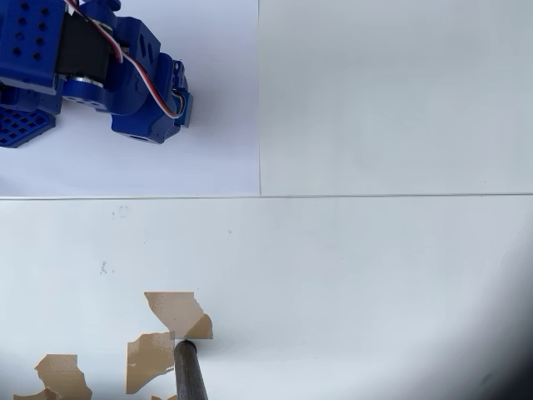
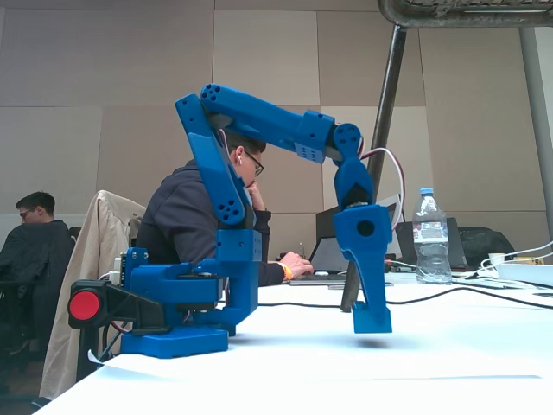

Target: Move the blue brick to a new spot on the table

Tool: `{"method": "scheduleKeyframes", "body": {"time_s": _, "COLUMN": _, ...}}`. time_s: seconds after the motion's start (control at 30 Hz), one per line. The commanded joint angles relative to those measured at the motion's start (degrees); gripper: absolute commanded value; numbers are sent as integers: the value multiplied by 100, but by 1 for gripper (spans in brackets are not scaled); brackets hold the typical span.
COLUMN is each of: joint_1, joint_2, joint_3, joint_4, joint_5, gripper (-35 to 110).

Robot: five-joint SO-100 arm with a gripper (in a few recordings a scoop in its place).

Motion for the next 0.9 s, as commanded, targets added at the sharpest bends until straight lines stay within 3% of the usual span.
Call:
{"method": "scheduleKeyframes", "body": {"time_s": 0.0, "joint_1": 475, "joint_2": -237, "joint_3": -1011, "joint_4": 281, "joint_5": 158, "gripper": 5}}
{"method": "scheduleKeyframes", "body": {"time_s": 0.13, "joint_1": 1266, "joint_2": -817, "joint_3": -2109, "joint_4": 976, "joint_5": 501, "gripper": 5}}
{"method": "scheduleKeyframes", "body": {"time_s": 0.43, "joint_1": 3806, "joint_2": -2092, "joint_3": -3480, "joint_4": 1354, "joint_5": 598, "gripper": 4}}
{"method": "scheduleKeyframes", "body": {"time_s": 0.87, "joint_1": 6179, "joint_2": -2558, "joint_3": -3533, "joint_4": 1582, "joint_5": 334, "gripper": 4}}
